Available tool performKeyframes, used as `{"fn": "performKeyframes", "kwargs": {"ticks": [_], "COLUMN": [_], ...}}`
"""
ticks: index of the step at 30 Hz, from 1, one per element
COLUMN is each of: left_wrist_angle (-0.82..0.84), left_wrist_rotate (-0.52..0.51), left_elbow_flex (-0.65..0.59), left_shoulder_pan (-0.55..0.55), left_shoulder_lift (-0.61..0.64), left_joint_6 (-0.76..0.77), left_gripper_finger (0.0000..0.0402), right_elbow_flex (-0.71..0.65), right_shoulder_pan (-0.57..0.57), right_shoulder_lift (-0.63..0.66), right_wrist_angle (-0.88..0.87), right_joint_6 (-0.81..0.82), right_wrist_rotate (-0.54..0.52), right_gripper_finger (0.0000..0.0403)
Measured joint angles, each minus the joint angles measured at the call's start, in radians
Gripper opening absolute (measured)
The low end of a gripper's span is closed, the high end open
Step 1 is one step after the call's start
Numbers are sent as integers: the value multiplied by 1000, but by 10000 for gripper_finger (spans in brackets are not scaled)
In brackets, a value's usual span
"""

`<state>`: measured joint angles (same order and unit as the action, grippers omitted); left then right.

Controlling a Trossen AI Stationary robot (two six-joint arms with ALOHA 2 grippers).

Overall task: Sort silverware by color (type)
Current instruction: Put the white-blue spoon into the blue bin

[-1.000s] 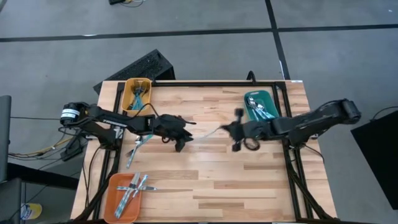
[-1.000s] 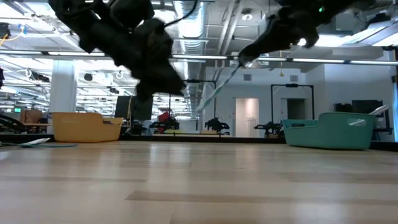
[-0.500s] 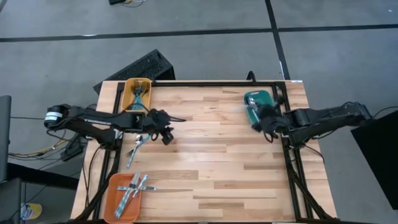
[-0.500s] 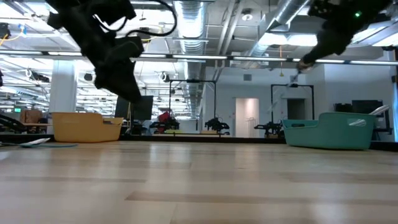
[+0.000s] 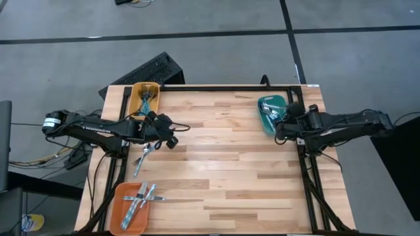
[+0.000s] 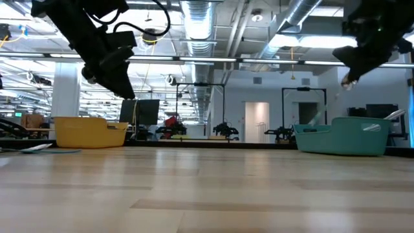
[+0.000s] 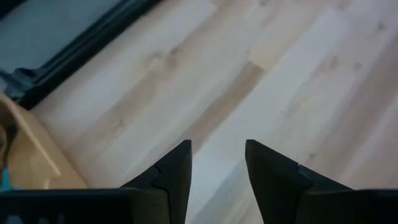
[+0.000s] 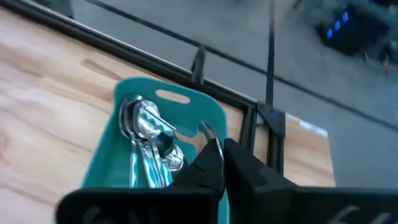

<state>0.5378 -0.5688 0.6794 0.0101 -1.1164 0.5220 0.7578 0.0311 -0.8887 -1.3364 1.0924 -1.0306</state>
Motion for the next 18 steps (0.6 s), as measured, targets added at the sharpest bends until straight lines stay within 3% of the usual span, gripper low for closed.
{"fn": "performKeyframes", "kwargs": {"ticks": [3,9,14,18], "left_wrist_angle": [-45,-39,-6,123], "left_wrist_rotate": [-55,-73,39,113], "left_elbow_flex": [-11,-16,-15,-15], "left_shoulder_pan": [0,-10,-30,-30], "left_shoulder_lift": [-15,-59,-46,-46], "left_joint_6": [29,24,14,119], "left_gripper_finger": [137,137,137,137], "right_elbow_flex": [-37,-131,-136,-136], "right_shoulder_pan": [-15,-21,-3,40], "right_shoulder_lift": [-3,0,0,0], "right_wrist_angle": [32,266,370,468], "right_joint_6": [26,41,25,-57], "right_wrist_rotate": [-17,-67,-46,-44], "right_gripper_finger": [67,165,240,258]}}
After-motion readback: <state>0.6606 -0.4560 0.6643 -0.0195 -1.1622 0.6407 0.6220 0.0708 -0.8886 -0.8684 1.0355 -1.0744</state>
